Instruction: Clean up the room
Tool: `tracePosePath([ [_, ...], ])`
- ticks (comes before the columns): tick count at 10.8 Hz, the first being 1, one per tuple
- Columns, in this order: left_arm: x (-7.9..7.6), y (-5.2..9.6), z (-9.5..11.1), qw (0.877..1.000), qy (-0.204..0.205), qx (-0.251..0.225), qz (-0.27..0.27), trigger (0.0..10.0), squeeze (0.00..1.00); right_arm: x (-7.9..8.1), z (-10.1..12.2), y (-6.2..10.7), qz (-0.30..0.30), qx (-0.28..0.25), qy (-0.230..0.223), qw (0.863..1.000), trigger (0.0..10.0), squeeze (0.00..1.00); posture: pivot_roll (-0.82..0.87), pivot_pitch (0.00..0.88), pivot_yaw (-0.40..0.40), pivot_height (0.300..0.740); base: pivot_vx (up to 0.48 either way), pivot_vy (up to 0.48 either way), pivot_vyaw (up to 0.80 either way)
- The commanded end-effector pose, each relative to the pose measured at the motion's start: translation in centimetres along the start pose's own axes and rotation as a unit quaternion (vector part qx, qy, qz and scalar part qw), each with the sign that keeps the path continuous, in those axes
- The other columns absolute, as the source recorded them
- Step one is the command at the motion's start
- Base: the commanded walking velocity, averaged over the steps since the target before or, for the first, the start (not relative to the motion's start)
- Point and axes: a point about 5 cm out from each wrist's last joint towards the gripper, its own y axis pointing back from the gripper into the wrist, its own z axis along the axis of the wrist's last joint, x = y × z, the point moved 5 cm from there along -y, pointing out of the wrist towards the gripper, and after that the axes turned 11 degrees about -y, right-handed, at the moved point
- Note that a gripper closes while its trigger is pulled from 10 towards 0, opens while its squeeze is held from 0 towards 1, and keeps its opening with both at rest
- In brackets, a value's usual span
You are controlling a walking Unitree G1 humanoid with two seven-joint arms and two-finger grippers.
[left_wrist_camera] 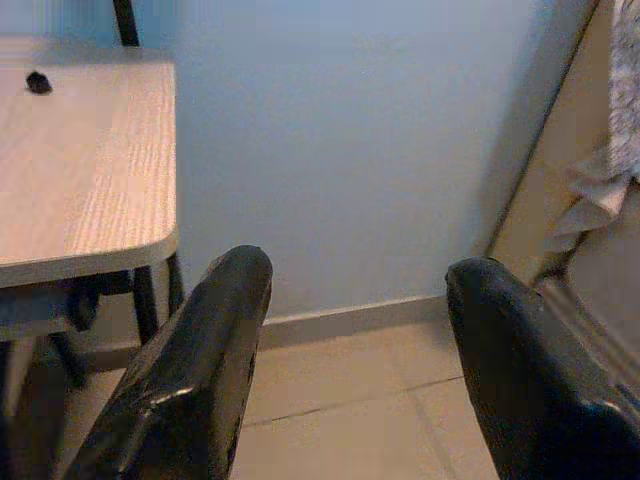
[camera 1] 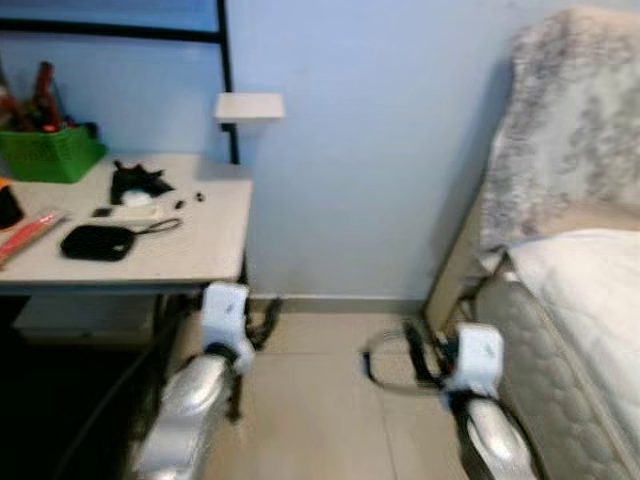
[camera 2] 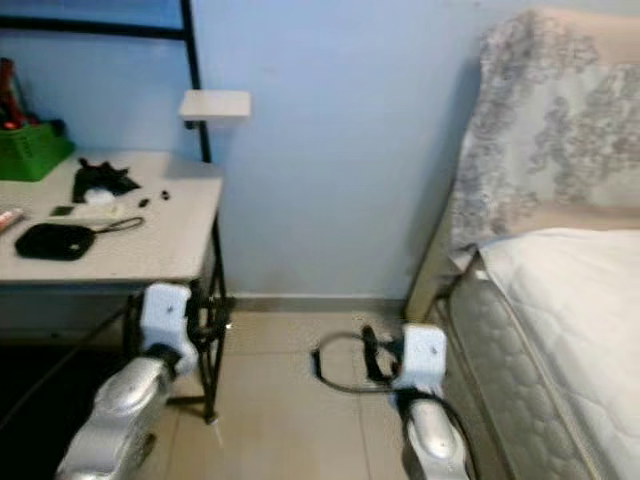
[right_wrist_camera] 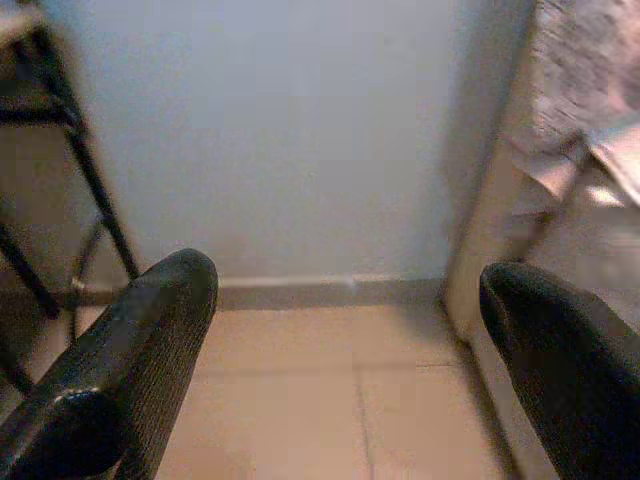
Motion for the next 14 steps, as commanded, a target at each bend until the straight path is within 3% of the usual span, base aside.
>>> tracePosePath([
  [1,-0.9,-0.4,1.3,1.000,-0.003,-0.022,-0.010,10.0,0.00,-1.0,0.4,0.1,-0.015,-0.009,0.007,1.000,10.0,0.00,0.11,0.000,-0.032,0.708,0.000,-0.480,0.00],
  [5,-1.7,-1.8,1.9,0.999,0.010,-0.030,-0.027,10.0,0.00,-0.1,0.8,-0.1,-0.003,-0.016,0.020,1.000,10.0,0.00,0.10,0.000,-0.040,0.655,0.000,-0.120,0.00],
  [7,-2.5,-1.5,1.6,0.997,0.014,-0.036,-0.061,10.0,0.00,-0.1,0.8,0.0,-0.006,-0.019,0.013,1.000,10.0,0.00,0.10,0.000,-0.040,0.624,0.000,0.471,0.00],
  [9,-2.6,-1.5,1.1,0.997,0.002,-0.029,-0.068,10.0,0.00,-0.2,0.3,-0.1,-0.011,-0.009,0.008,1.000,10.0,0.00,0.10,0.000,-0.040,0.602,0.000,0.472,0.00],
  [10,-2.3,-1.6,0.8,0.998,-0.001,-0.022,-0.062,10.0,0.00,0.4,0.8,-0.1,0.001,-0.021,0.017,1.000,10.0,0.00,0.11,0.000,-0.041,0.593,0.000,0.000,0.00],
  [13,-2.4,-1.6,1.1,0.997,-0.013,-0.033,-0.068,10.0,0.00,1.3,1.3,-0.5,0.025,-0.030,0.040,0.998,10.0,0.00,0.11,0.000,-0.043,0.593,0.000,0.000,0.00],
  [14,-2.2,-1.9,1.5,0.997,-0.001,-0.039,-0.067,10.0,0.00,1.3,1.5,-0.8,0.024,-0.028,0.023,0.999,10.0,0.00,0.11,0.000,-0.046,0.606,0.000,0.000,-0.44],
])
